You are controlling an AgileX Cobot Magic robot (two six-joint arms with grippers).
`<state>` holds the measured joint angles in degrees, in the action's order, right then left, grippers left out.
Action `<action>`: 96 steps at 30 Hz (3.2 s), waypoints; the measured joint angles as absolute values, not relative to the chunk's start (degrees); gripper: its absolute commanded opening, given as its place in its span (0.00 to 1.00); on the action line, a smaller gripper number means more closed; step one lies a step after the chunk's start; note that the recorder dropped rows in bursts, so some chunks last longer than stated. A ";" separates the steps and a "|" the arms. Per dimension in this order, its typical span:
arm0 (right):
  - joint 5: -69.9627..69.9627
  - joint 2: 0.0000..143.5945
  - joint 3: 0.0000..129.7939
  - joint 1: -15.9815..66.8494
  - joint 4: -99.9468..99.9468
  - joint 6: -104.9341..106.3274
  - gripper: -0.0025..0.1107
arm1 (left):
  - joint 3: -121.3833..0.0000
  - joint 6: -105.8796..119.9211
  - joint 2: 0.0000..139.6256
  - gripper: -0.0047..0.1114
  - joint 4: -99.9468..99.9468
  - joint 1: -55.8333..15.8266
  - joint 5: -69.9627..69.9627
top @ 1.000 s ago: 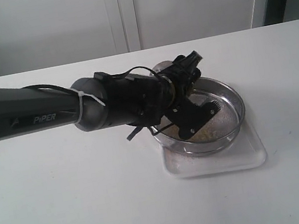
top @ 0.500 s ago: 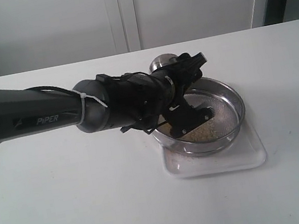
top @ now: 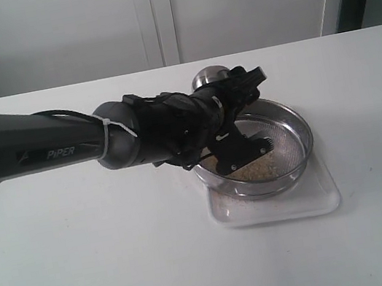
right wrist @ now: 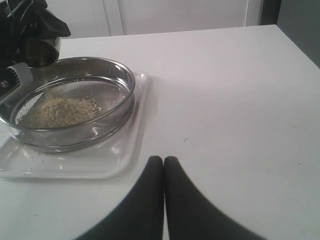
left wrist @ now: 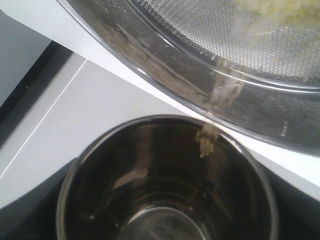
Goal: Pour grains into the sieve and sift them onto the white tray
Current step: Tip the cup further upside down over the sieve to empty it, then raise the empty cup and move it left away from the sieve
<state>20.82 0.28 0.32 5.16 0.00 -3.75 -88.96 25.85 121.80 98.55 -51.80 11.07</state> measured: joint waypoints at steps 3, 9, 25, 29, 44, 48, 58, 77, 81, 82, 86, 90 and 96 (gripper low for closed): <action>20.82 0.28 0.32 5.16 0.00 -3.75 0.02 | -88.96 26.90 121.80 0.04 98.55 -51.80 11.50; 20.82 0.28 0.32 5.16 0.00 -3.75 0.02 | -89.08 28.23 121.80 0.04 98.67 -51.80 12.61; 20.82 0.28 0.32 5.16 0.00 -3.75 0.02 | -91.90 35.39 121.80 0.04 98.70 -51.80 6.82; 20.82 0.28 0.32 5.16 0.00 -3.75 0.02 | -92.11 36.35 121.80 0.04 98.80 -51.80 6.56; 20.82 0.28 0.32 5.16 0.00 -3.75 0.02 | -92.58 34.34 122.15 0.04 98.80 -52.04 6.22; 20.82 0.28 0.32 5.16 0.00 -3.75 0.02 | -92.95 32.88 122.27 0.04 98.80 -52.04 4.75; 20.82 0.28 0.32 5.16 0.00 -3.75 0.02 | -93.30 32.48 122.24 0.04 98.80 -52.97 6.65; 20.82 0.28 0.32 5.16 0.00 -3.75 0.02 | -93.58 54.90 118.64 0.04 98.80 -51.51 -2.06; 20.82 0.28 0.32 5.16 0.00 -3.75 0.02 | -93.58 55.71 118.64 0.04 98.80 -51.49 -3.27; 20.82 0.28 0.32 5.16 0.00 -3.75 0.02 | -93.58 55.71 118.64 0.04 98.80 -51.49 -3.36; 20.82 0.28 0.32 5.16 0.00 -3.75 0.02 | -93.58 55.19 118.64 0.04 96.68 -51.39 -3.40; 20.82 0.28 0.32 5.16 0.00 -3.75 0.02 | -93.58 50.26 118.51 0.04 87.47 -51.39 -3.72; 20.82 0.28 0.32 5.16 0.00 -3.75 0.02 | -93.58 41.61 118.04 0.04 68.81 -51.70 -3.50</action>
